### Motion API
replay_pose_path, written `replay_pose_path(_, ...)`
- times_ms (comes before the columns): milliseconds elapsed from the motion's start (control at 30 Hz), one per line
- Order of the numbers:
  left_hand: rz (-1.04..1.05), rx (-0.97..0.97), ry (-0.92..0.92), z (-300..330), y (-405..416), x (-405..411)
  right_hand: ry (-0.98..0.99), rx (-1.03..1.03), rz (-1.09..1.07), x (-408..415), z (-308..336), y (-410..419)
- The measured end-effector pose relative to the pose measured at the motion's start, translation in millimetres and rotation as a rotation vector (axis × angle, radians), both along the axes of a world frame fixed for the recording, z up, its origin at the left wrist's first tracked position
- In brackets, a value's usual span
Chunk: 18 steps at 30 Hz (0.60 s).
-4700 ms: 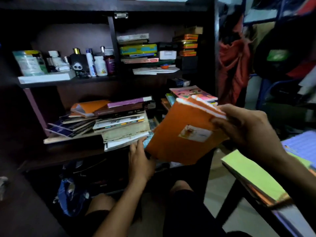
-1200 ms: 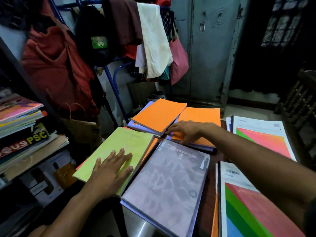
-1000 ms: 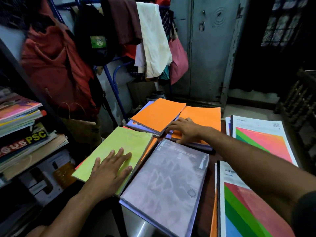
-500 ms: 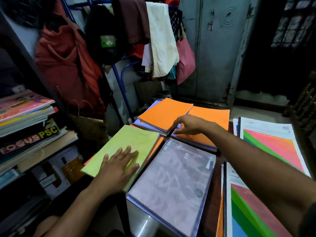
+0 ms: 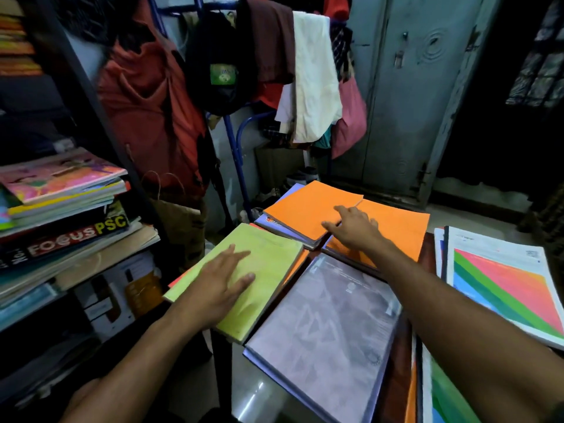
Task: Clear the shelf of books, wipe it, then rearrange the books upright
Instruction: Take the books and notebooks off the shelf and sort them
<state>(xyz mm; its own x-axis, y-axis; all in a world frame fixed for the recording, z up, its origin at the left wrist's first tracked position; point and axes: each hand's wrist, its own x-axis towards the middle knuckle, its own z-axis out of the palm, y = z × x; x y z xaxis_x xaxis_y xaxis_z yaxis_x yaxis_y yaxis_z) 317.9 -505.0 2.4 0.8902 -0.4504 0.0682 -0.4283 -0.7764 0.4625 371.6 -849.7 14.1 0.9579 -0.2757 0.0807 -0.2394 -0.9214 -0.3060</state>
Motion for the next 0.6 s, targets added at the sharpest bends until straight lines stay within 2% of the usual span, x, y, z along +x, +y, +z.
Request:
replay_pose_path(33,0.043,-0.023,-0.076,3.4,8.9,8.4,0.047,0.003,0.011,9.1,1.0,4.0)
replay_pose_path(100,0.109,0.062,-0.168,7.8,27.9,24.9,0.137,-0.044,0.044,23.0,-3.8,11.5)
replay_pose_path(233,-0.080,0.278,-0.040,-2.1,57.3,47.7,0.135,0.039,0.052,32.0,-15.3,19.4)
replay_pose_path(400,-0.180,0.115,0.093,-12.9,62.4,65.6,0.132,0.025,-0.011,26.5,-0.6,27.5)
replay_pose_path(467,-0.197,0.106,0.061,-8.4,65.1,64.1,0.007,0.015,-0.033,13.4,15.8,54.6)
replay_pose_path(533,-0.170,0.035,0.007,-2.8,76.8,57.1,-0.164,0.128,0.114,3.0,38.3,107.1)
replay_pose_path(600,-0.080,-0.071,-0.029,6.1,104.8,47.2,-0.232,0.236,0.350,-10.1,57.8,180.5)
